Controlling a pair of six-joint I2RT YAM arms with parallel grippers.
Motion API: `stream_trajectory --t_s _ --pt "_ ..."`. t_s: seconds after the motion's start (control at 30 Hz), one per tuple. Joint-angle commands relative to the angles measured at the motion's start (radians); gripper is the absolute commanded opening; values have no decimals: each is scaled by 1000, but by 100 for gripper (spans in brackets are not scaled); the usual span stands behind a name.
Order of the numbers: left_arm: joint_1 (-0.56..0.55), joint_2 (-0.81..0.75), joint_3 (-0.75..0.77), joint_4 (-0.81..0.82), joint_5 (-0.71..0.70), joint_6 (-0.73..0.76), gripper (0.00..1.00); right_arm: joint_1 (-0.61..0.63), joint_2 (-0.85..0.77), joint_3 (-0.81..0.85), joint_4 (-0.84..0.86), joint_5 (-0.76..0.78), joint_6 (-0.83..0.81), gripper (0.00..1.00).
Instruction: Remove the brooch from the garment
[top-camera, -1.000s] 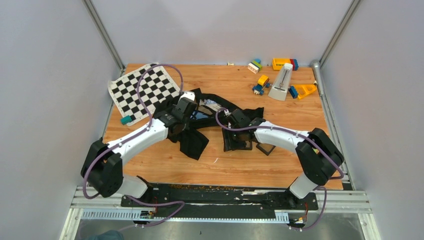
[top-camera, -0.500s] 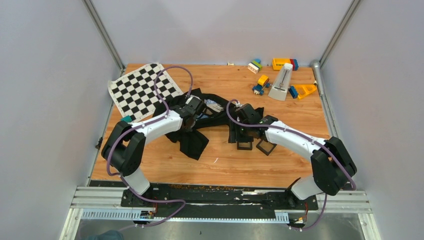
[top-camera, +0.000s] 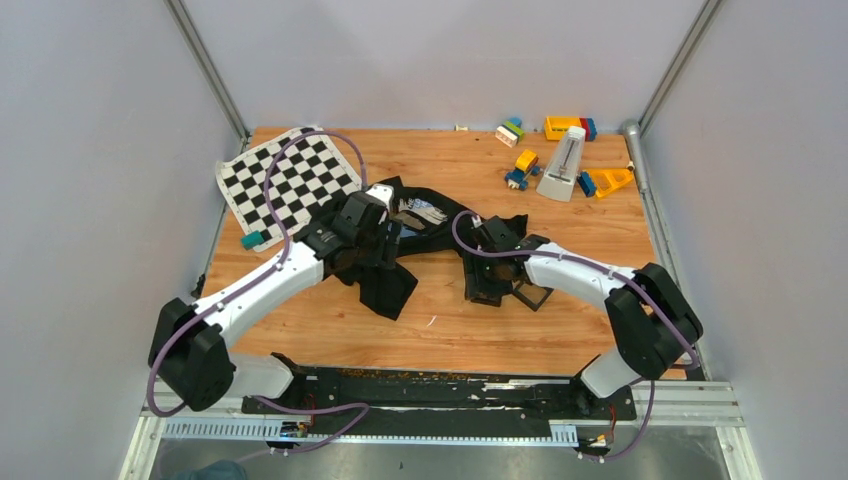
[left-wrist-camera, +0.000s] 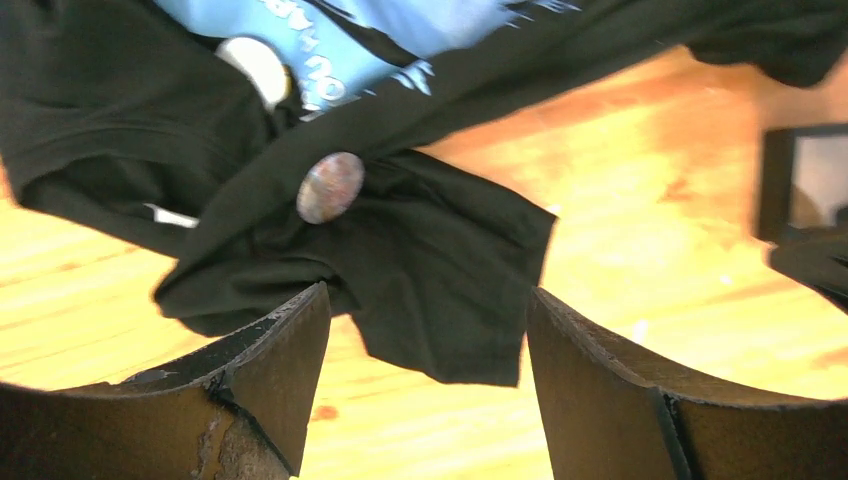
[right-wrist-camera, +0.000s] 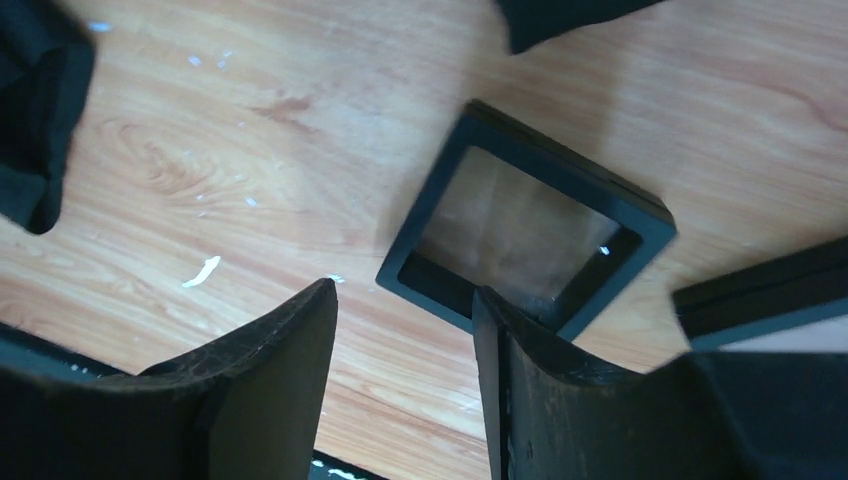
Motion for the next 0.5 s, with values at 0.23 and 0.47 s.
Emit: stream_trajectory --t_s 0.23,0.47 --pt "-4 -116 -236 283 395 -73 77 53 -26 28 213 -357 102 51" --pt "-5 -119 -262 330 436 -31 76 57 -65 41 74 -177 -11 47"
